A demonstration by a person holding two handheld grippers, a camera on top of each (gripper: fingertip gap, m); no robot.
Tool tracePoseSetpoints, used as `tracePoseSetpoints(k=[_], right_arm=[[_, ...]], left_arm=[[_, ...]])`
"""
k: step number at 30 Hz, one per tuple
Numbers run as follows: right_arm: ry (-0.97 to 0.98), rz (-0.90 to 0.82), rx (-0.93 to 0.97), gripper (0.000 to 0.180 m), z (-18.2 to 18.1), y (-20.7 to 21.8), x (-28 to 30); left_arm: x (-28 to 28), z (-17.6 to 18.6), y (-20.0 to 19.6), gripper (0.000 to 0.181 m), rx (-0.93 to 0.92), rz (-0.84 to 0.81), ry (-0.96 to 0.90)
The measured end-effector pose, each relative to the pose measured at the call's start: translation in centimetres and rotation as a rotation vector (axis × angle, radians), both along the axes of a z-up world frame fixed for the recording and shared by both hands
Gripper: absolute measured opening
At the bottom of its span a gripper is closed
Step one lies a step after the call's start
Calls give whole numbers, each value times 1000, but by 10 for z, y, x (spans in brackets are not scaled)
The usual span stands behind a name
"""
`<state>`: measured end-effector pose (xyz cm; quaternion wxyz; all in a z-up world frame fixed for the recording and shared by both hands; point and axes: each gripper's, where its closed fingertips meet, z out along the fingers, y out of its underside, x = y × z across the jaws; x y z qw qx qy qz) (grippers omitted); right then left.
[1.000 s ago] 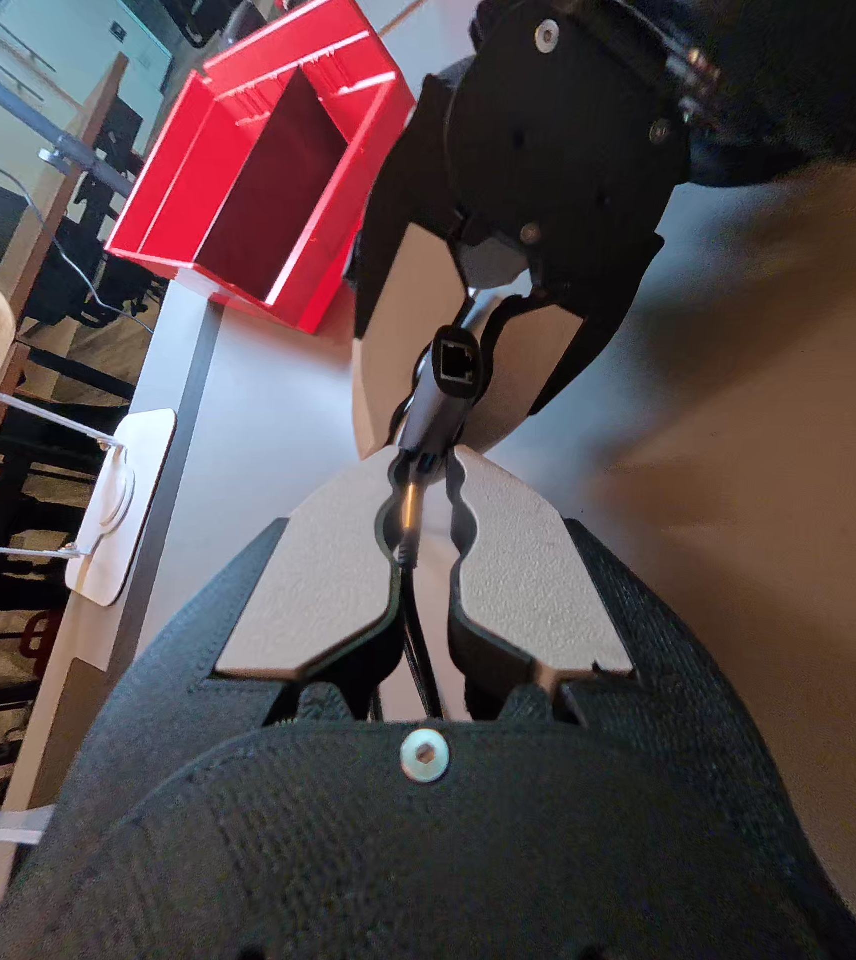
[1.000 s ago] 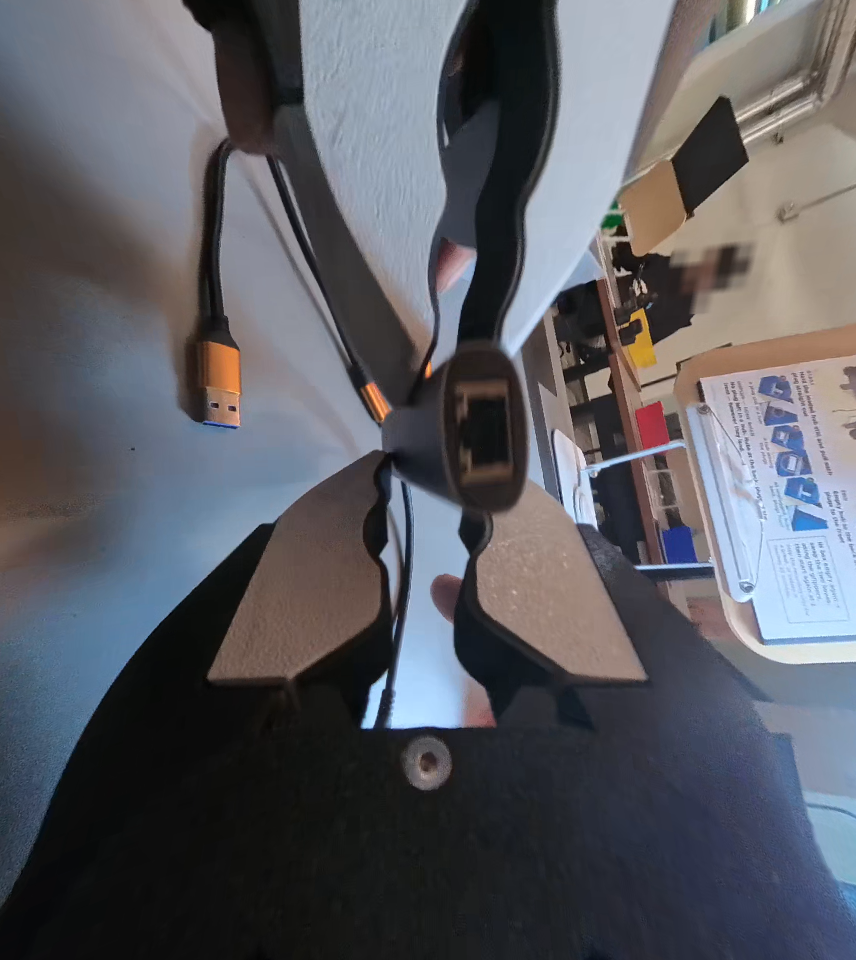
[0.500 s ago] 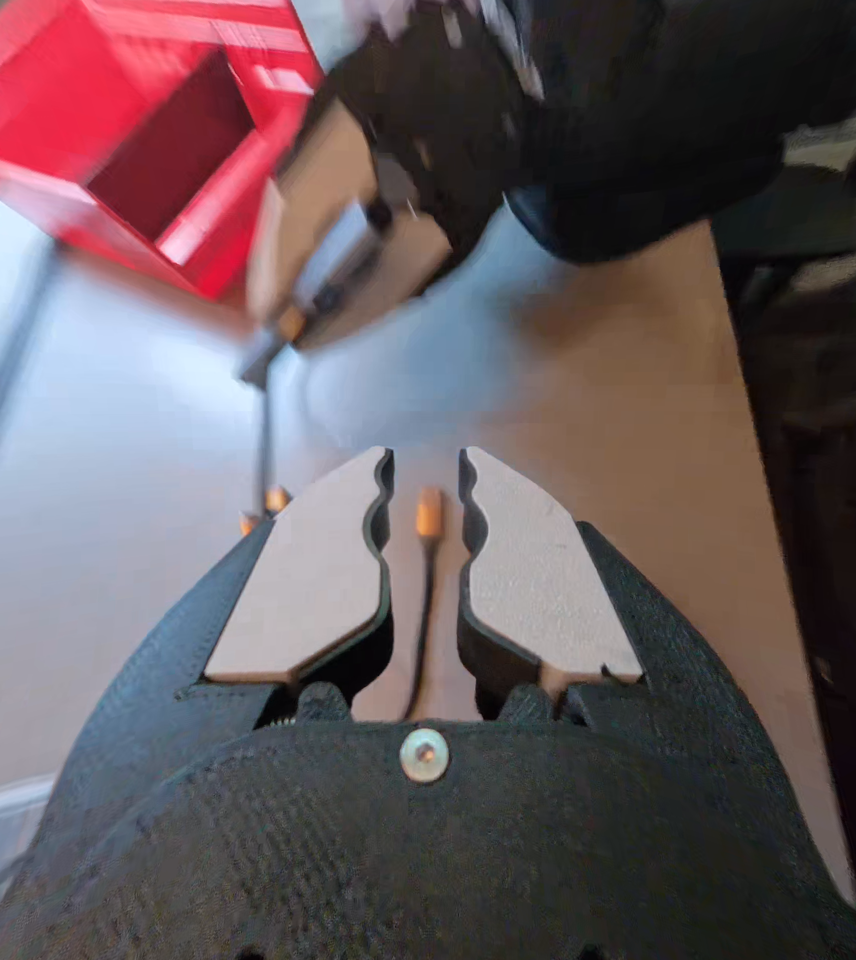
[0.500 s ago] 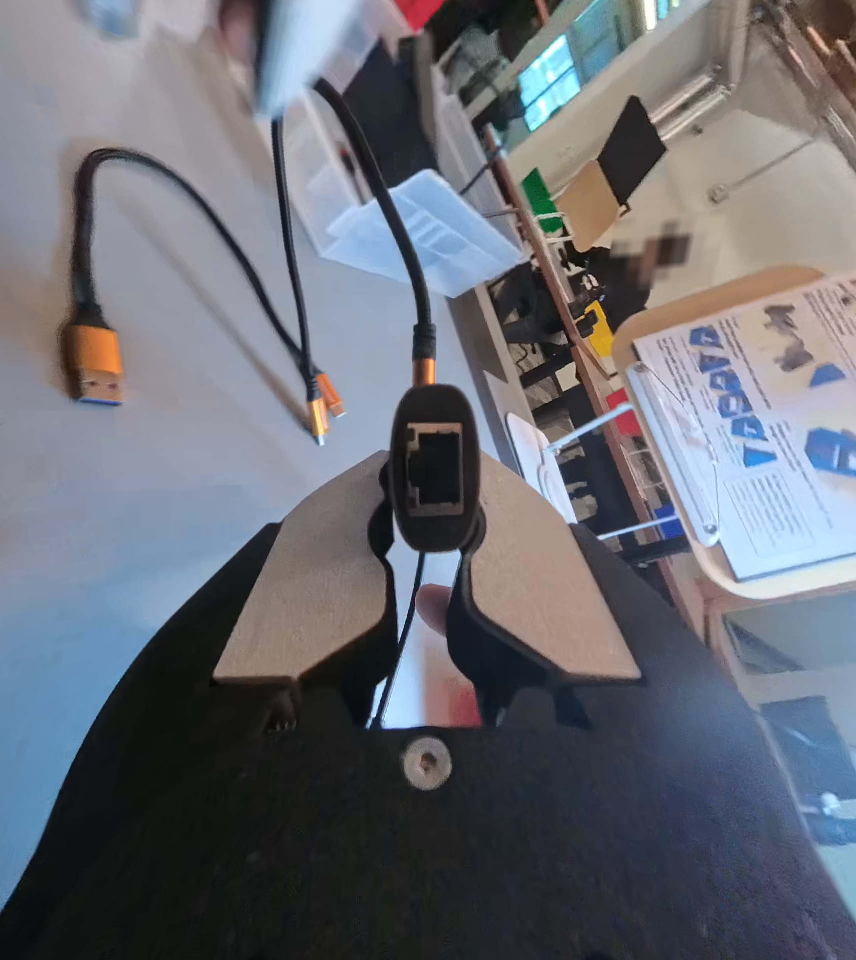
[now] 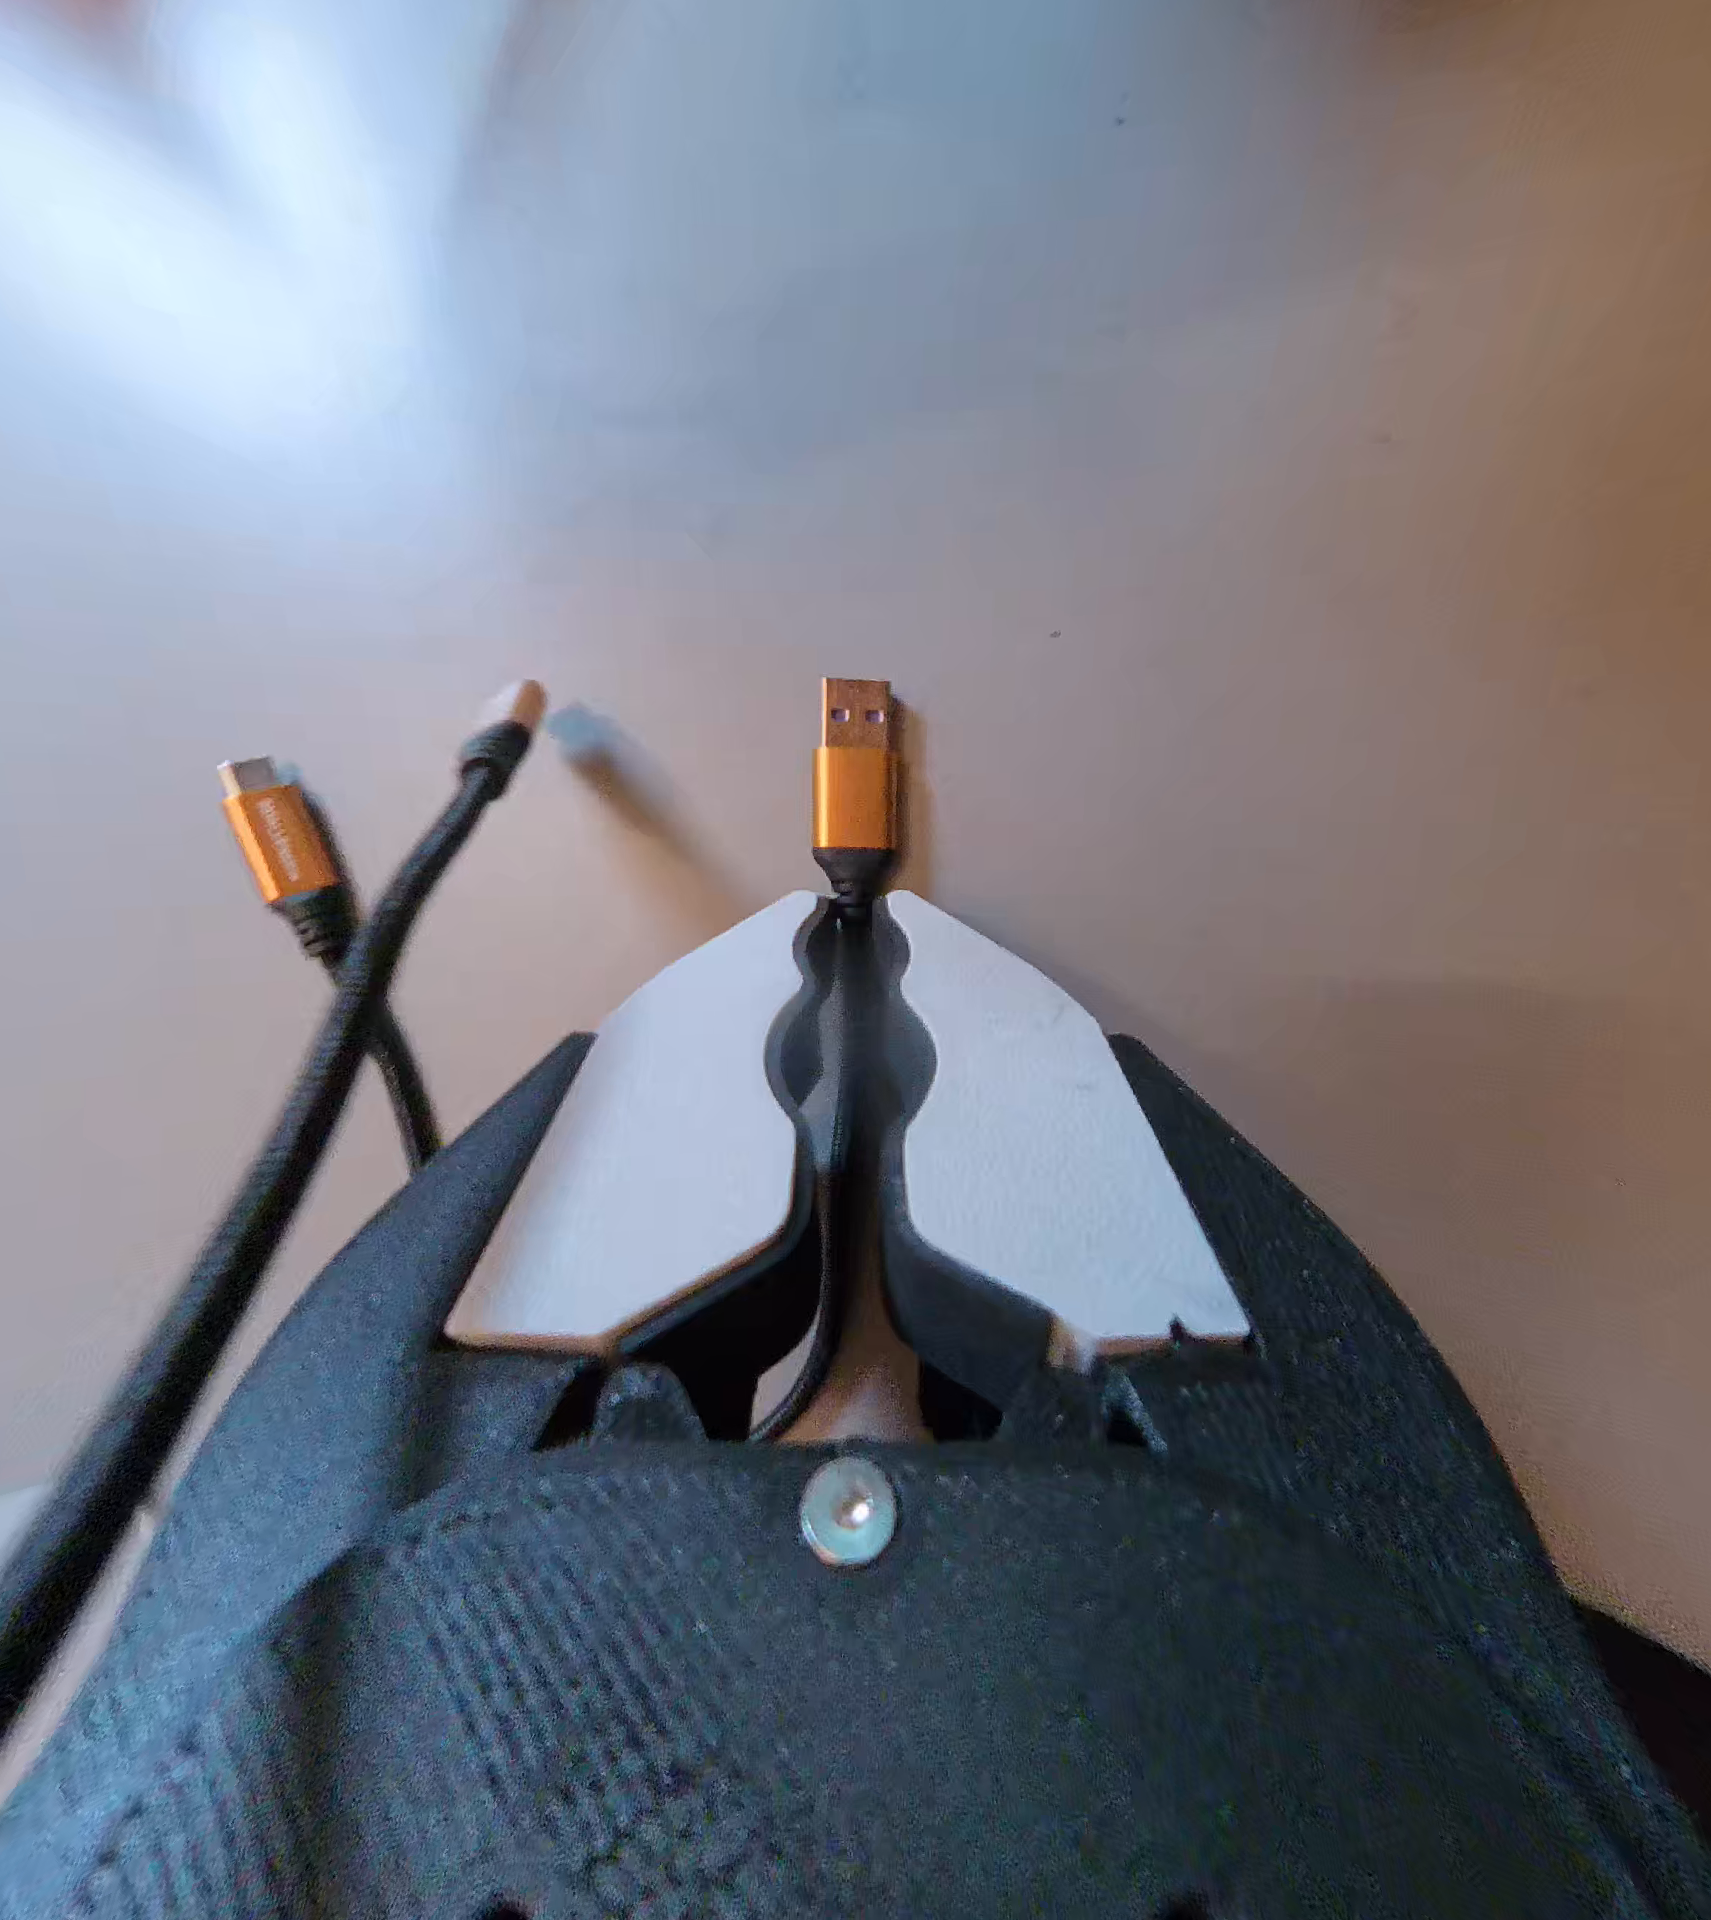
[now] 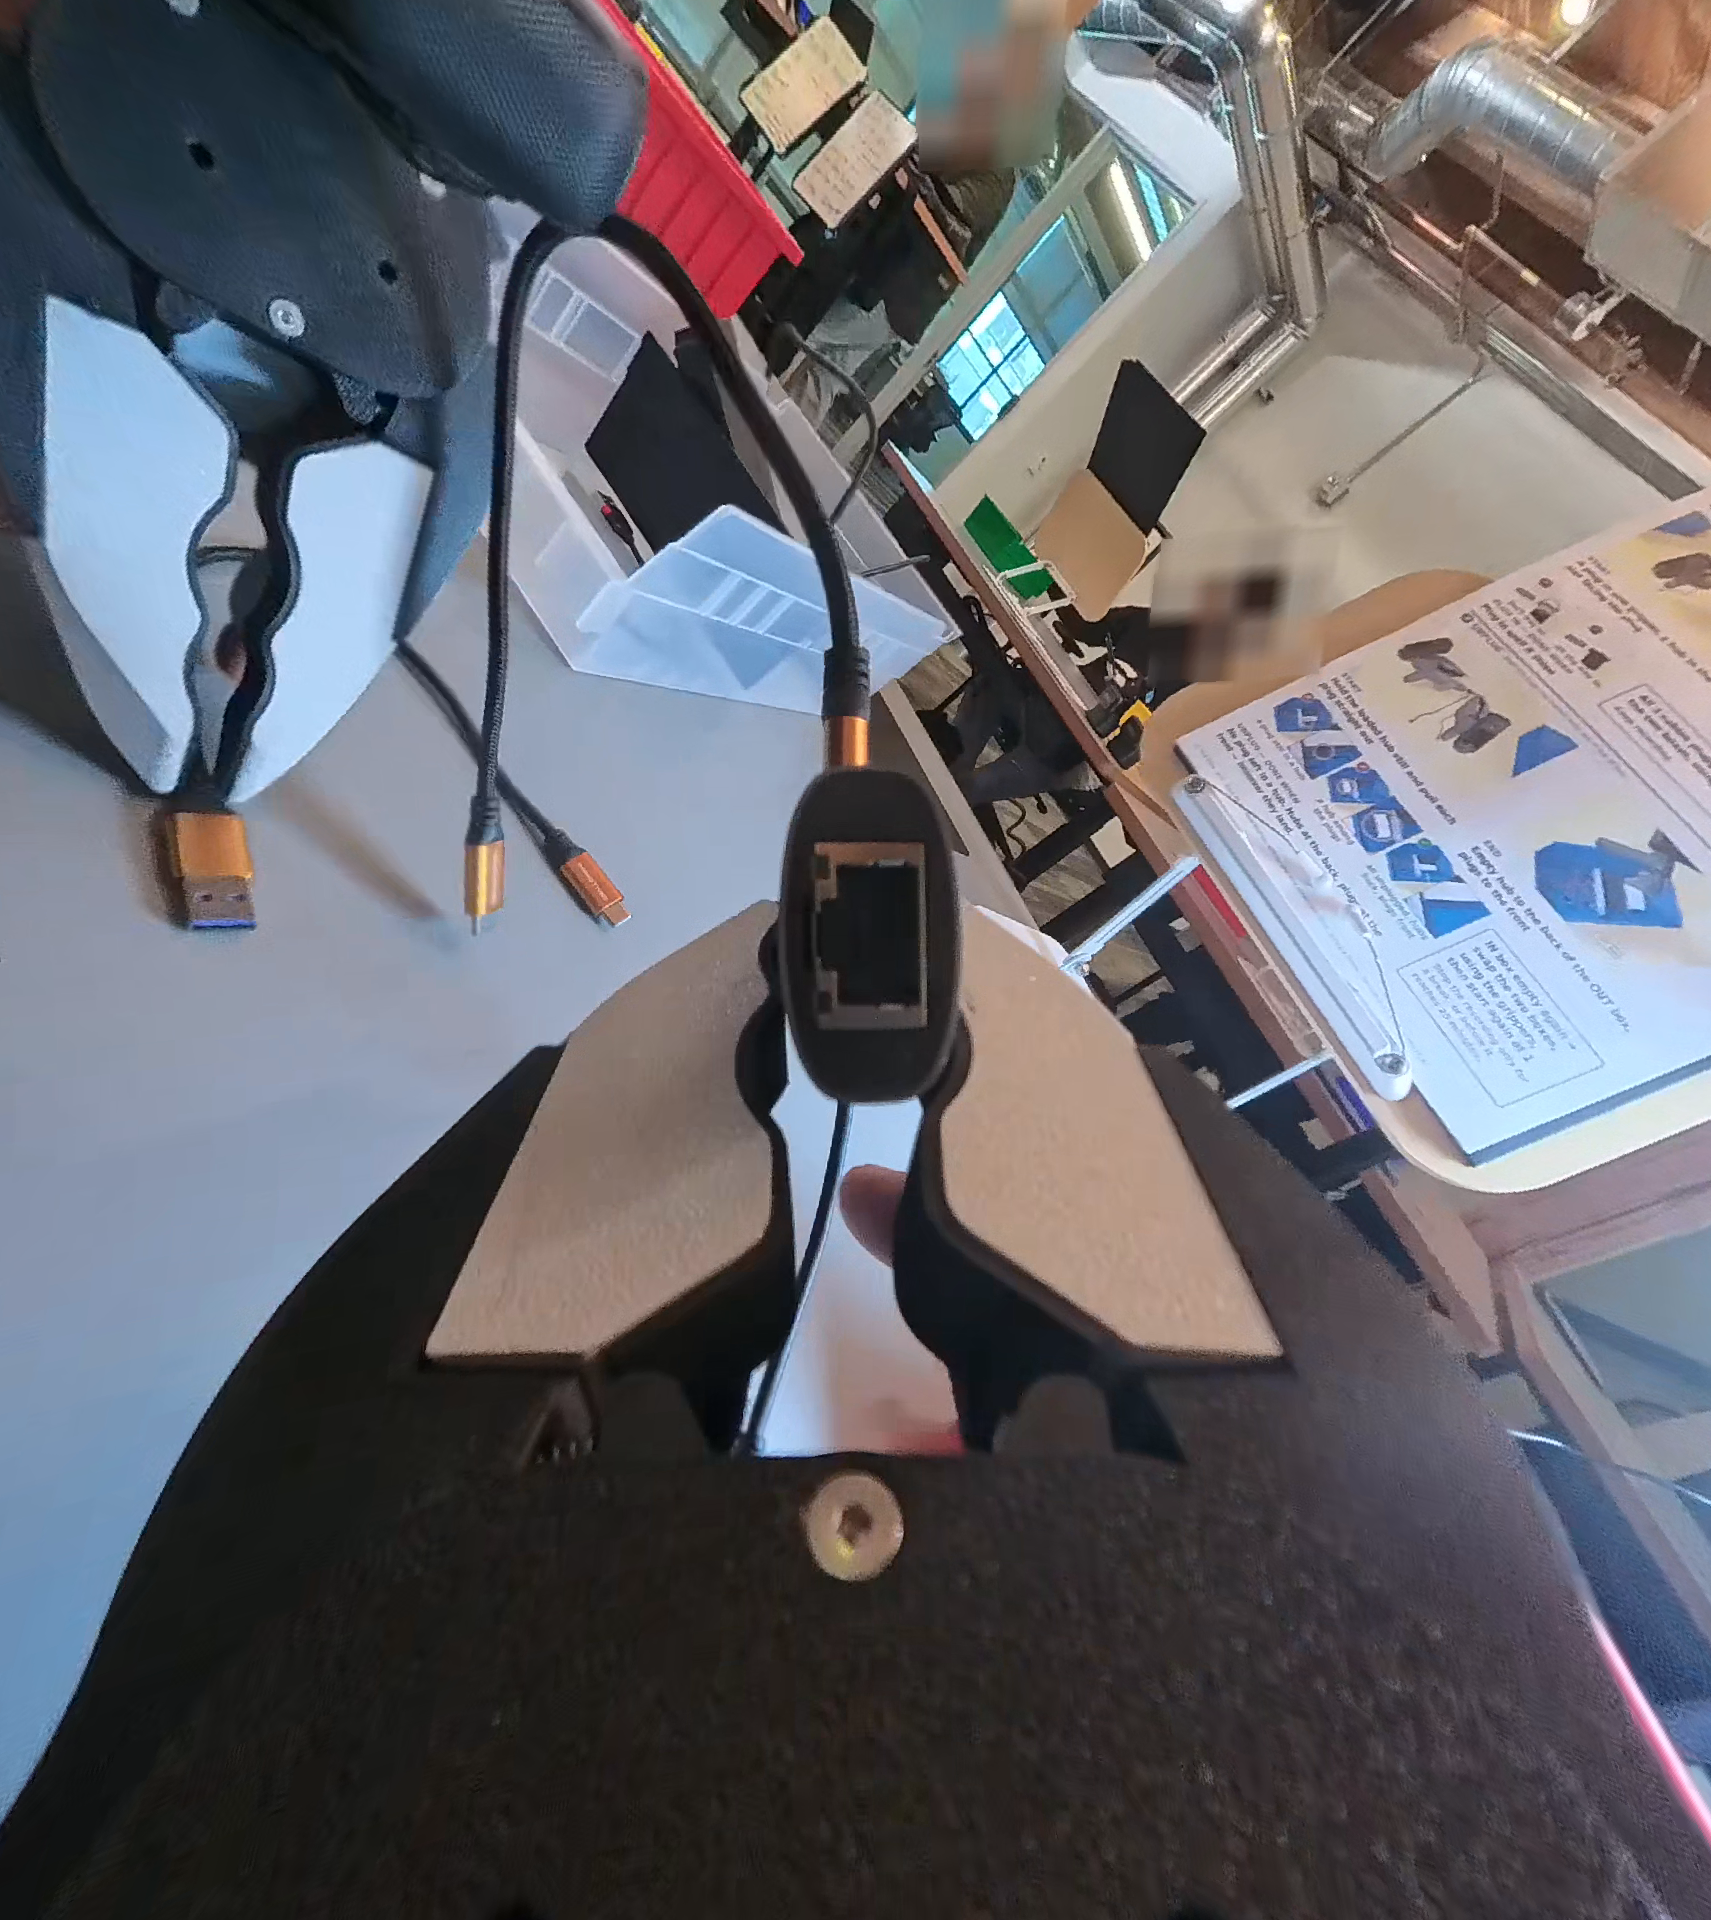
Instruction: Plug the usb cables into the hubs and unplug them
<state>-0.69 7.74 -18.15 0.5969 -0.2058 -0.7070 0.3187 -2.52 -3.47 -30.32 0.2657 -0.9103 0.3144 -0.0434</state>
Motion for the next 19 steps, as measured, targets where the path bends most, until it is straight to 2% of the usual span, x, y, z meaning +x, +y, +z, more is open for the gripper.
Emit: tracePoseSetpoints(k=[1,3,6,8,10,16,19], right_arm=[[-1,1,21,19,-2,0,0],[-2,5,83,19,-5,-2,1],[-7,17,208,19,-15,-8,0],[-19,34,276,19,-25,-14,-3],[-38,36,343,19,-35,-20,-6],[-30,39,436,18,-42,-37,-10],[-21,13,486,18,-42,-36,-9]], left_arm=[[-2,1,0,7,1,15,12],[8,22,-3,6,6,38,-138],[27,83,-12,6,31,25,-406],[28,115,-13,6,55,31,-454],[25,131,-11,6,35,54,-445],[27,92,5,6,-194,64,-282],[28,87,15,6,-247,59,-286]])
